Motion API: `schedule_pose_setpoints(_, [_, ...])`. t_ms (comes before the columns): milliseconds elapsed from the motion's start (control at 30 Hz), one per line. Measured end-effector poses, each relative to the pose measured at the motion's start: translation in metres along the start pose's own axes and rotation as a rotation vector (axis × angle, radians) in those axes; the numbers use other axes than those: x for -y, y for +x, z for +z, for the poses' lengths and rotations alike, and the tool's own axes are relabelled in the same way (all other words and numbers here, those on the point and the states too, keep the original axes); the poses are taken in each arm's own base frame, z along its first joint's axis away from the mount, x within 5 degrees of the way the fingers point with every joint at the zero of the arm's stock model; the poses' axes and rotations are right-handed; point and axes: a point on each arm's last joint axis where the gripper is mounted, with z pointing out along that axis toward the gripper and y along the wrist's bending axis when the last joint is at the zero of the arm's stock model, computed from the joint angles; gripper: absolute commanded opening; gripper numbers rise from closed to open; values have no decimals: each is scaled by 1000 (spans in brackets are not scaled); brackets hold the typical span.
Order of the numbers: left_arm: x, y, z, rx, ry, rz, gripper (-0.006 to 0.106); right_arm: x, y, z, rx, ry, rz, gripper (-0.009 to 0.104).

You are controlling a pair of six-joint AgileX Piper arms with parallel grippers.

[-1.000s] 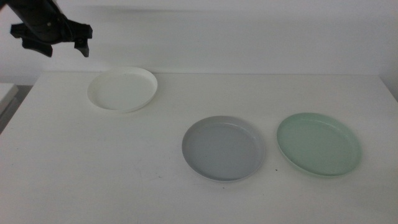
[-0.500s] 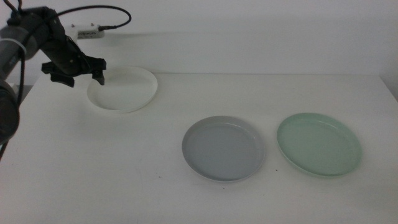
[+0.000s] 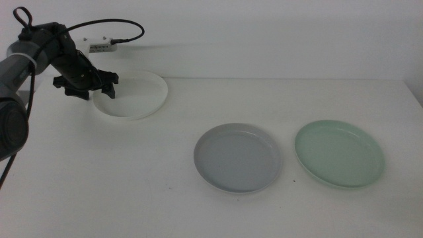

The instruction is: Stack the three bowls on top of each other.

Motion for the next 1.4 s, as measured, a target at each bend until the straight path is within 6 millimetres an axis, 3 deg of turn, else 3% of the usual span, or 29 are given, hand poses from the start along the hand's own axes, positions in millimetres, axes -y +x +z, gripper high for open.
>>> schedule_pose_setpoints(267, [0,1,0,-15,3,-18,-1,0,0,0,0,0,0,93])
schedule_pose_setpoints(433, [4,-6,-26,-4,1,-18,-2,0,0,0,0,0,0,93])
schedule_pose_setpoints(633, [18,-18,-106,89,21,9,-2,0,0,0,0,0,0,93])
schedule_pose_setpoints(767, [39,-4,-146,91,57,40,-2,0,0,0,0,0,0,93])
schedule_pose_setpoints(900, [77,21,-164,74,85,87,-2,0,0,0,0,0,0,93])
schedule_pose_setpoints(1100, [146,59,-162,45,151,149,-2,0,0,0,0,0,0,93])
schedule_pose_setpoints(1300, [197,89,-141,-5,194,222,-2,0,0,0,0,0,0,93])
schedule_pose_setpoints(1400, [211,100,-134,-8,204,227,-2,0,0,0,0,0,0,93])
